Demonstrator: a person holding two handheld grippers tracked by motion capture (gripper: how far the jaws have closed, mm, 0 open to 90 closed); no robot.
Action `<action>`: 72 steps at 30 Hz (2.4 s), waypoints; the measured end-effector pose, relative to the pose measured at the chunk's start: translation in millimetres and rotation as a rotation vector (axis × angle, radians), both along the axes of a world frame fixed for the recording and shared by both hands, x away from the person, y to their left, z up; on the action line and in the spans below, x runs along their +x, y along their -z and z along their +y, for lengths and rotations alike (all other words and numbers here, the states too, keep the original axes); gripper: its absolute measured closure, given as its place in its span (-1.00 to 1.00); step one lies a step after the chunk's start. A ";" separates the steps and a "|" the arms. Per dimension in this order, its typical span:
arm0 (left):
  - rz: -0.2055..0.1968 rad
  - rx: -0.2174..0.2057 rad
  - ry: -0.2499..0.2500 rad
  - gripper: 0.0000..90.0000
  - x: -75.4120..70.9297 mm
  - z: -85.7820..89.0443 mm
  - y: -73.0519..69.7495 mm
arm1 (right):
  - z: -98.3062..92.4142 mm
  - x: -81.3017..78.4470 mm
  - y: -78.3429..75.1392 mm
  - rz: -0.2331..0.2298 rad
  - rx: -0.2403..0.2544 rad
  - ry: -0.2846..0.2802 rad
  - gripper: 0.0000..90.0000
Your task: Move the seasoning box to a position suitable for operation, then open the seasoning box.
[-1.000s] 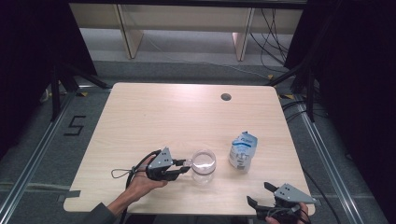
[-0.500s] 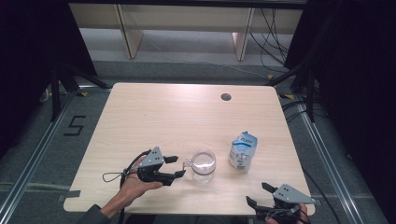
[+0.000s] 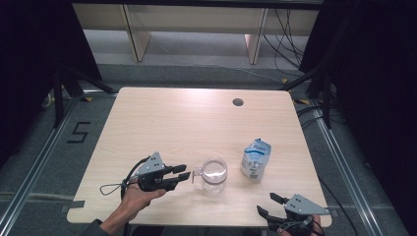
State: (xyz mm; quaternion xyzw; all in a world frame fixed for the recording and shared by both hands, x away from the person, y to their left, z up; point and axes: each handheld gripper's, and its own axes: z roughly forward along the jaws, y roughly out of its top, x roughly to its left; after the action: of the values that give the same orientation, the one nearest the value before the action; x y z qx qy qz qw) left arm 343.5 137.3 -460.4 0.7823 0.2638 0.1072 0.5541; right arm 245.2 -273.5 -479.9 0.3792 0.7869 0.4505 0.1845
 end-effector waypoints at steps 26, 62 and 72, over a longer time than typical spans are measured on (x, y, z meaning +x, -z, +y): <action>0.004 0.039 0.025 0.98 5.5 -18.0 -10.8 | 28.2 20.7 -2.1 -0.022 -0.013 -0.066 0.13; 0.006 0.024 0.039 0.98 9.0 -33.3 -14.8 | 60.8 38.1 -0.6 -0.047 -0.025 -0.135 0.21; 0.010 0.027 0.034 0.97 8.1 -35.8 -11.4 | 69.7 42.7 -3.1 -0.079 -0.033 -0.157 0.50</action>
State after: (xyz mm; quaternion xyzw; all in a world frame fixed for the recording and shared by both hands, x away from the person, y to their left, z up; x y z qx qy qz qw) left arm 351.5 101.4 -449.0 0.7944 0.2520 0.0973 0.5440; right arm 287.9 -203.8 -476.7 0.2950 0.8137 0.4651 0.1859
